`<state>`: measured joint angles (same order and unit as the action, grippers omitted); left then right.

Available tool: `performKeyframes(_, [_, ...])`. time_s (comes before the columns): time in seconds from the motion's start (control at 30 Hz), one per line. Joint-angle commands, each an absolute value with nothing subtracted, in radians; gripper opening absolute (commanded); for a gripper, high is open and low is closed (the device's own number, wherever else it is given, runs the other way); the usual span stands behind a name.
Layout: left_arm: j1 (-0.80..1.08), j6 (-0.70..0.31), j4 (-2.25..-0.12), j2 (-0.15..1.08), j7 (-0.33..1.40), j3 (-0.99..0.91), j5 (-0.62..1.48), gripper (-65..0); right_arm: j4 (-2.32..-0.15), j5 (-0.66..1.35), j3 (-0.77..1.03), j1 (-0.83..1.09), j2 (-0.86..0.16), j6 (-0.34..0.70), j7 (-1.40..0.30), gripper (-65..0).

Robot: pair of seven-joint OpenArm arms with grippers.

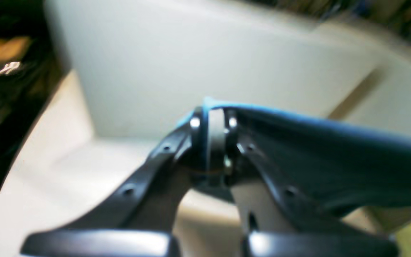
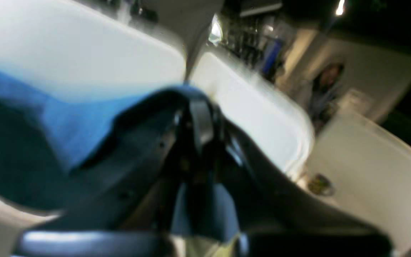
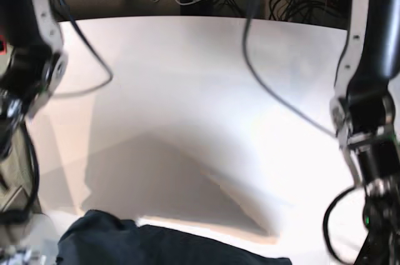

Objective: Layout the t-shirt on the table in an organized manner, then fold the t-shirt properly
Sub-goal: 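Raise the t-shirt high with both grippers and lay it flat on the table, then pull the t-shirt edge taut between both grippers and release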

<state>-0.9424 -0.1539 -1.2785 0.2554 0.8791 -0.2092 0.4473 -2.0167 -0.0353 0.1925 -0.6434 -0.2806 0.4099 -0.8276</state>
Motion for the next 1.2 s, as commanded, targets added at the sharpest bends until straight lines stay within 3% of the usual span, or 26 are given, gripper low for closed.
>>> performKeyframes(0.0, [-0.926,-0.154,-1.328,0.277,0.858,-0.213,0.458,-64.6,-2.043,-0.022,0.188,-0.616,-0.263,0.409,-0.792,-65.0])
performKeyframes(0.27, [-0.433,-0.154,-1.451,0.328,0.846,-0.371,0.624,-64.6,-2.038,-0.022,0.266,-0.203,-0.097,0.412,-0.713,-65.0])
performKeyframes(0.47, [-0.165,-0.154,-1.468,0.331,0.848,-0.404,0.676,-64.6,-2.037,-0.021,0.265,0.033,-0.001,0.412,-0.648,-65.0])
performKeyframes(0.77, [0.027,-0.154,-1.458,0.331,0.855,-0.544,0.673,-64.5,-2.031,-0.021,0.153,0.271,0.015,0.466,-0.653,-65.0])
performKeyframes(0.93, [0.088,-0.156,-1.455,0.369,0.857,-0.516,0.679,-64.0,-2.029,-0.025,0.145,0.343,0.001,0.466,-0.654,-65.0])
performKeyframes(1.0, [0.105,-0.156,-1.455,0.372,0.857,-0.490,0.680,-64.0,-2.023,-0.024,0.143,0.366,-0.010,0.466,-0.662,-60.6])
performKeyframes(1.17, [0.168,-0.156,-1.468,0.367,0.857,-0.463,0.684,-63.0,-2.022,-0.024,0.151,0.392,-0.022,0.466,-0.788,-41.6])
